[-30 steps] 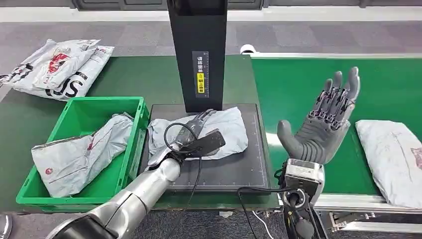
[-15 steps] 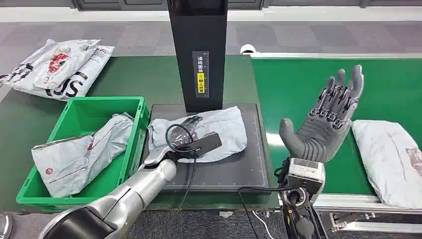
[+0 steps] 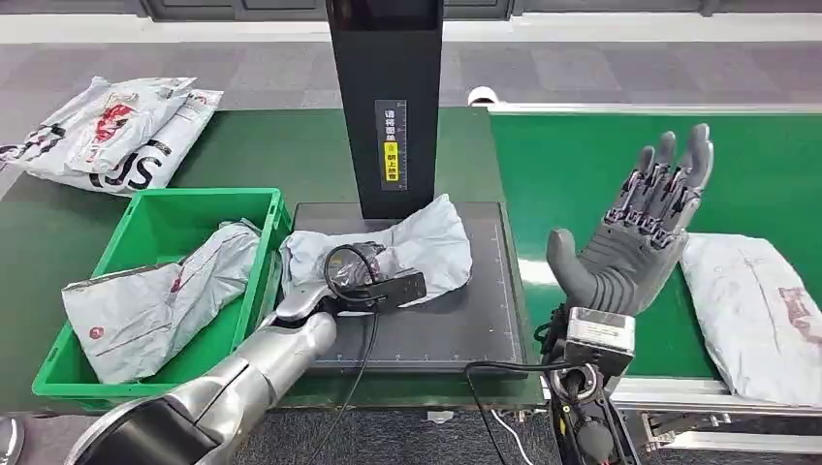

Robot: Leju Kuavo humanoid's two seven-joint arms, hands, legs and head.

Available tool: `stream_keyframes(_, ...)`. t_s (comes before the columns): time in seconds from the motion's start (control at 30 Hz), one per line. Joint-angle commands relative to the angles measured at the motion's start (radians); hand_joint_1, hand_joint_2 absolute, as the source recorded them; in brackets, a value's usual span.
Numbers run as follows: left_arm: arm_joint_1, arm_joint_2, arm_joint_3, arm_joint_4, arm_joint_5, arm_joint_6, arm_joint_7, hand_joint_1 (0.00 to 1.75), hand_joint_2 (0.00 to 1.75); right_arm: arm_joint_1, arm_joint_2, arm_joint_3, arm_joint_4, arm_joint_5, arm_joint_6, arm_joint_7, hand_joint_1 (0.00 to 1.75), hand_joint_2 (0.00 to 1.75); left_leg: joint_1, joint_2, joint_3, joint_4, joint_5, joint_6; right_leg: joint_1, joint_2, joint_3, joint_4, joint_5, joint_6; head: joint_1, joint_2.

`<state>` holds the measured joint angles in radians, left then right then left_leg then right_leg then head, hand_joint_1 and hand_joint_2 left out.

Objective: Moved the parcel from conveyor to table for the left to box.

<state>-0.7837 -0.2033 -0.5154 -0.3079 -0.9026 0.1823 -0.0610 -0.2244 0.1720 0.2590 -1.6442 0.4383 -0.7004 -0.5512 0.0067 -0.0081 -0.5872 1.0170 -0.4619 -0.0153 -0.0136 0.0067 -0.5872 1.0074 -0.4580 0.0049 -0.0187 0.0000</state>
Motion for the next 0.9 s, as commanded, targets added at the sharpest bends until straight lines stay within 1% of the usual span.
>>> stream_keyframes(0.03, -0.029, 0.037, -0.029, 0.056, -0.011, 0.020, -0.014, 1.75, 1.75, -0.022, -0.010, -0.015, 0.037, -0.008, 0.002, 0.006, 0.00, 1.75, 0.000, 0.002, 0.001, -0.001, 0.000, 0.000, 0.001, 0.001, 0.001, -0.002, 0.001, -0.001, 0.000, 0.000)
stream_keyframes(0.43, -0.029, 0.037, -0.029, 0.056, -0.011, 0.020, -0.014, 1.75, 1.75, -0.022, -0.010, -0.015, 0.037, -0.008, 0.002, 0.006, 0.00, 1.75, 0.000, 0.002, 0.001, -0.001, 0.000, 0.000, 0.001, 0.001, 0.001, -0.002, 0.001, -0.001, 0.000, 0.000)
stream_keyframes(0.57, -0.049, 0.026, 0.021, 0.024, 0.008, 0.126, -0.076, 1.75, 1.75, -0.008, -0.003, -0.035, 0.029, 0.009, 0.002, 0.011, 0.00, 1.75, 0.000, 0.001, 0.000, 0.000, 0.000, 0.000, 0.001, 0.000, 0.000, -0.001, 0.000, 0.000, 0.000, 0.000)
stream_keyframes(0.6, -0.063, 0.021, 0.061, 0.004, 0.033, 0.168, -0.120, 1.75, 1.75, 0.002, 0.000, -0.046, 0.020, 0.014, 0.002, 0.009, 0.00, 1.75, 0.001, 0.001, 0.000, -0.001, 0.001, 0.000, 0.001, -0.001, 0.000, -0.002, 0.001, -0.001, 0.000, 0.000)
stream_keyframes(0.63, -0.072, 0.021, 0.086, -0.030, 0.046, 0.226, -0.152, 1.75, 1.75, 0.011, 0.003, -0.056, 0.011, 0.020, 0.002, 0.008, 0.00, 1.75, 0.001, 0.000, 0.000, 0.000, 0.000, 0.000, 0.001, -0.001, 0.000, -0.001, 0.000, 0.000, 0.000, 0.000)
stream_keyframes(0.73, -0.099, 0.031, 0.141, -0.127, 0.071, 0.291, -0.205, 1.75, 1.75, 0.030, 0.006, -0.074, -0.004, 0.035, 0.002, 0.011, 0.00, 1.75, 0.002, -0.002, -0.003, 0.002, 0.001, 0.000, 0.002, -0.003, -0.002, 0.000, 0.000, 0.000, 0.000, 0.000)
stream_keyframes(0.77, -0.088, 0.040, 0.165, -0.194, 0.080, 0.327, -0.225, 1.75, 1.75, 0.037, 0.011, -0.080, -0.008, 0.040, 0.002, 0.011, 0.00, 1.75, 0.001, -0.003, -0.003, 0.001, 0.001, 0.000, 0.001, -0.003, -0.002, 0.000, 0.000, -0.001, 0.000, 0.000)
stream_keyframes(0.9, 0.030, 0.127, 0.230, -0.614, 0.006, 0.366, -0.185, 1.75, 1.75, 0.070, 0.019, -0.095, -0.018, 0.046, 0.002, 0.001, 0.00, 1.75, 0.001, 0.000, -0.002, 0.001, 0.000, 0.000, 0.001, 0.000, -0.002, 0.000, 0.001, -0.001, 0.000, 0.000)
